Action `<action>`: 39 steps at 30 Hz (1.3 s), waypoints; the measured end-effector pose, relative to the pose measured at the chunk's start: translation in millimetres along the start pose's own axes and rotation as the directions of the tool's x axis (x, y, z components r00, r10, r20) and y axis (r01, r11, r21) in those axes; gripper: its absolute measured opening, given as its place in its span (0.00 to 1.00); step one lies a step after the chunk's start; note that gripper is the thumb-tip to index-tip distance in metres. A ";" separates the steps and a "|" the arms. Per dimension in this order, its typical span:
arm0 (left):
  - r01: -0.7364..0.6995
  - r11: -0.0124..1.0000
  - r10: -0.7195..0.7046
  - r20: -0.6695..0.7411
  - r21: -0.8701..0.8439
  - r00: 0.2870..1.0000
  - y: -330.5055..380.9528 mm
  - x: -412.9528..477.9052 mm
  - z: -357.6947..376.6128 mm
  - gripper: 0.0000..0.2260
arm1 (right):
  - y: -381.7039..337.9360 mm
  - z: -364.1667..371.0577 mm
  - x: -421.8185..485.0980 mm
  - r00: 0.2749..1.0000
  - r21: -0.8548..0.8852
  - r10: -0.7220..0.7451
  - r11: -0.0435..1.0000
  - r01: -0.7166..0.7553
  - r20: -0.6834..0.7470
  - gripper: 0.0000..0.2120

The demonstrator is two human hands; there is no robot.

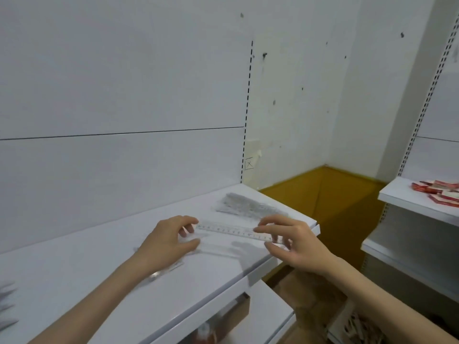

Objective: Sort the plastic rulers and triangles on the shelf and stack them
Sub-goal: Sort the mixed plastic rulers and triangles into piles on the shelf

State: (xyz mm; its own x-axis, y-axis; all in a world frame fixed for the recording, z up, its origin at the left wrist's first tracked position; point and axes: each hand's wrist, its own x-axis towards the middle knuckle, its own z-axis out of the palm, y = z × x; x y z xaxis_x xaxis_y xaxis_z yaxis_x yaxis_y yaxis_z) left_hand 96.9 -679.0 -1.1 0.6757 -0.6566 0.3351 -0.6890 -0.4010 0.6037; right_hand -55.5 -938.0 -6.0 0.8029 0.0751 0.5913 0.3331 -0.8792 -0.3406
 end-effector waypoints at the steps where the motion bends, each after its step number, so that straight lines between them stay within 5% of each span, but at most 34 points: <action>1: 0.029 1.000 -0.029 0.005 0.011 1.000 1.6 7.8 8.3 0.16 | 21.9 -7.7 -3.3 0.998 0.000 0.062 0.998 -0.062 -0.030 0.14; 5: 0.099 0.993 -0.097 -0.030 0.057 0.995 -2.9 21.6 20.8 0.11 | 97.1 -1.9 13.6 0.926 -0.206 0.367 0.903 -0.377 -0.089 0.16; 9: 0.155 0.981 -0.144 -0.101 0.114 0.985 -10.9 19.0 13.0 0.13 | 126.6 23.8 53.8 0.895 -0.137 0.443 0.885 -0.445 -0.044 0.10; 19: 0.191 0.973 -0.174 -0.131 0.130 0.976 -9.1 33.6 16.6 0.11 | 150.0 52.6 72.8 0.955 -0.264 0.280 0.932 -0.247 0.096 0.13; 24: 0.160 0.888 -0.144 -0.070 0.432 0.987 -0.5 50.4 27.3 0.09 | 140.1 33.5 74.2 0.967 -0.263 0.254 0.935 -0.236 0.033 0.12; 27: 0.173 0.873 -0.146 -0.094 0.456 0.985 -1.8 45.9 19.4 0.11 | 123.0 30.6 80.3 0.977 -0.218 0.213 0.955 -0.201 0.032 0.11; 34: 0.307 0.833 -0.210 -0.250 0.461 0.945 -20.9 -26.6 -51.0 0.12 | 22.5 97.2 121.8 0.986 0.011 -0.010 1.000 0.009 0.167 0.07; 39: 0.483 0.788 -0.301 -0.446 0.381 0.843 -56.7 -137.1 -133.4 0.10 | -111.5 172.0 164.6 0.937 0.188 -0.253 0.959 0.210 0.241 0.07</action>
State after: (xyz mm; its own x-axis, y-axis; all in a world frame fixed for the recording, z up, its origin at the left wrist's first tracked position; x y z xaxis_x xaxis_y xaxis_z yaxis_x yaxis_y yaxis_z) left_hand 78.3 -481.1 15.2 0.8938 -0.1474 0.4236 -0.3162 -0.8769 0.3620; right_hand 124.6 -746.6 3.6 0.7875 0.4061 0.4637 0.5813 -0.7395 -0.3396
